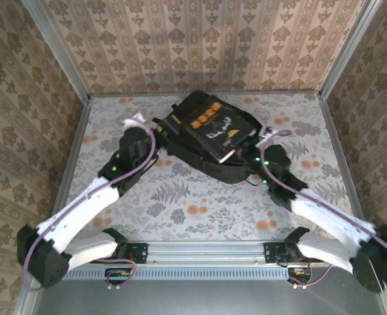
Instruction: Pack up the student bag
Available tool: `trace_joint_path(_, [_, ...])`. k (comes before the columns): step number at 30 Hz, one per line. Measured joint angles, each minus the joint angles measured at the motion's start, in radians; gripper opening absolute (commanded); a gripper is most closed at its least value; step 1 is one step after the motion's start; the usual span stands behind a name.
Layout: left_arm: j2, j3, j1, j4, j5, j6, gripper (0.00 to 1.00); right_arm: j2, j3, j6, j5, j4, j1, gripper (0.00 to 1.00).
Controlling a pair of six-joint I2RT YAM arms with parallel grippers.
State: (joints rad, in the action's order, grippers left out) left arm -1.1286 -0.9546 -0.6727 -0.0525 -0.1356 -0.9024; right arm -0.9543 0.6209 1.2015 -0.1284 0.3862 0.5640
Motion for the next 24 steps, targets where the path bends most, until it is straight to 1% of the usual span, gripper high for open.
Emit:
trace_joint_path(4, [-0.235, -0.268, -0.014, 0.156, 0.099, 0.195, 0.74, 0.232, 0.0, -0.119, -0.124, -0.248, -0.078, 0.0])
trace_joint_path(6, [-0.361, -0.402, -0.035, 0.248, 0.127, 0.29, 0.74, 0.32, 0.0, -0.165, -0.177, -0.358, -0.116, 0.0])
trace_joint_path(8, [-0.467, -0.502, -0.061, 0.33, 0.142, 0.372, 0.75, 0.378, 0.0, -0.206, -0.225, -0.451, -0.148, 0.0])
trace_joint_path(12, [-0.671, -0.715, -0.135, 0.508, 0.135, 0.527, 0.77, 0.401, 0.02, -0.269, -0.317, -0.639, -0.179, 0.0])
trace_joint_path(16, [-0.834, -0.913, -0.223, 0.652, 0.105, 0.639, 0.79, 0.392, 0.034, -0.323, -0.378, -0.758, -0.191, 0.0])
trace_joint_path(20, [-0.954, -1.066, -0.284, 0.758, 0.029, 0.706, 0.8, 0.381, 0.046, -0.373, -0.4, -0.795, -0.211, 0.0])
trace_joint_path(24, [-1.033, -1.17, -0.283, 0.834, -0.07, 0.755, 0.81, 0.376, 0.046, -0.396, -0.394, -0.794, -0.224, 0.0])
